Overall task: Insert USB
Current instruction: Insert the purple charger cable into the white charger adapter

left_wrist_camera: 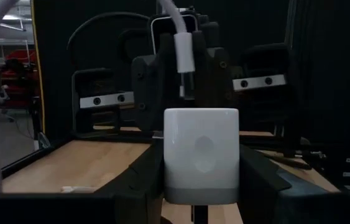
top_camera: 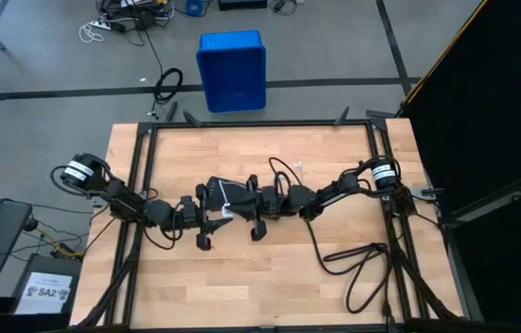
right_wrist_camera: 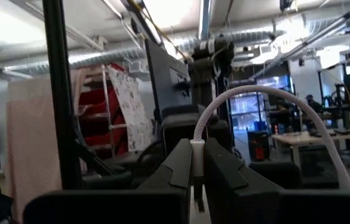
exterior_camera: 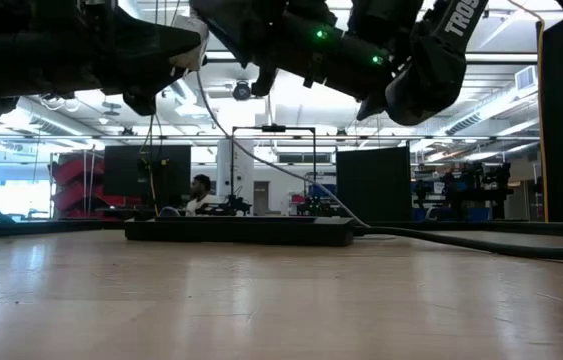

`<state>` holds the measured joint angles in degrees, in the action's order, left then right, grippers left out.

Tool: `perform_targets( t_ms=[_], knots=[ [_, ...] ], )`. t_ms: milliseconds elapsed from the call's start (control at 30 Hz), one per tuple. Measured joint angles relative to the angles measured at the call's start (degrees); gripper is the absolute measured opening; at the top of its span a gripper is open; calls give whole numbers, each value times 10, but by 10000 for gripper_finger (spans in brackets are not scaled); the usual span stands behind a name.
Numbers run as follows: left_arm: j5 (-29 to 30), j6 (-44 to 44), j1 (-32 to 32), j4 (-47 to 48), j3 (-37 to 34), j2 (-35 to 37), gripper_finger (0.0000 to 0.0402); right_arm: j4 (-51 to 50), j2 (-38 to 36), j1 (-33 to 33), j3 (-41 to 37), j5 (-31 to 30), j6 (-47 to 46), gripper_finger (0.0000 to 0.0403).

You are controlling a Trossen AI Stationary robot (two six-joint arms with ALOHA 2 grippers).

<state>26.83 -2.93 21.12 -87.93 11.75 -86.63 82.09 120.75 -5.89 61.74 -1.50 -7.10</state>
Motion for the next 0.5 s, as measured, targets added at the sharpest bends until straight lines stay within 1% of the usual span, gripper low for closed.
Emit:
perform_targets(
  t_ms=[500],
  knots=[
    [-5, 1, 0, -16, 0, -1, 126, -11, 0, -3, 4, 2, 7, 0]
  ],
)
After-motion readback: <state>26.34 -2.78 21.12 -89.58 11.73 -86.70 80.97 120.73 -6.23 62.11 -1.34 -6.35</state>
